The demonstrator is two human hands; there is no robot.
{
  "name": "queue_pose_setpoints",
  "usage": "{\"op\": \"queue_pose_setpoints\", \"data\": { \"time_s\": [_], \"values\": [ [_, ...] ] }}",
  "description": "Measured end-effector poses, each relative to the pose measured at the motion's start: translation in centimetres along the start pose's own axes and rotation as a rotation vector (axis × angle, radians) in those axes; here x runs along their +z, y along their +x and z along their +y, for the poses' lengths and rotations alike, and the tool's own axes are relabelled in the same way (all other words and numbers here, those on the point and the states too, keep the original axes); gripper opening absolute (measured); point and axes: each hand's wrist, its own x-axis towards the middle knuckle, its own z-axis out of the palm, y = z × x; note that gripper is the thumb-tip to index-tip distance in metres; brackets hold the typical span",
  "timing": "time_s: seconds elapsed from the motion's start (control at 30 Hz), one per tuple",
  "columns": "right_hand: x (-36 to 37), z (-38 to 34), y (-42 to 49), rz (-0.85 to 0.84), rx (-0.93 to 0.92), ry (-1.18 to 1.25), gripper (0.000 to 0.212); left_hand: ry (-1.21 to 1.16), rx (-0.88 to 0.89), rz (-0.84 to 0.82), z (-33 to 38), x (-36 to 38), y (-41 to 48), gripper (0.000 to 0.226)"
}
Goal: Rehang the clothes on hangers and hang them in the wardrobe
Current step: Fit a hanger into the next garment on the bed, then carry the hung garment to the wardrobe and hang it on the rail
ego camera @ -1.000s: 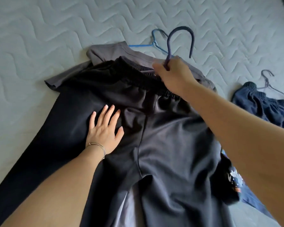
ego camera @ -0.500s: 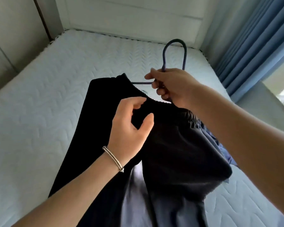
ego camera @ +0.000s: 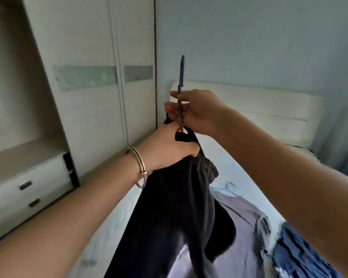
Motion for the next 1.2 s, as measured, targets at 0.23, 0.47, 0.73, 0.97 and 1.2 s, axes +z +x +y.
{"op": "queue_pose_setpoints", "data": {
  "time_s": [0.23,0.47,0.73,0.97,1.2],
  "values": [
    [15.0,0.4,-3.2,-0.384,-0.274,-0.446,0.008,0.320,-0.085,0.436,-5.0,-14.5,-11.0,0.022],
    [31.7,3.1,-6.1,-0.471,-0.667,-0.943,0.019,0.475,-0.163,0.657,-12.2,-27.4,-22.7,0.018],
    [49.0,9.2,-6.2,-0.706,-0.641,-0.802,0.026,0.835,-0.572,0.545,-20.3,-42.4,-35.2,0.028],
    [58.6,15.0,-2.7,-0.654,-0.823,-0.717,0.020,0.793,-0.487,0.586,-27.9,-51.9,-37.2,0.035],
    [67.2,16.6,6.8,-0.686,-0.849,-0.628,0.019,0.695,-0.381,0.777,-36.8,-61.2,-29.9,0.031]
  ]
}}
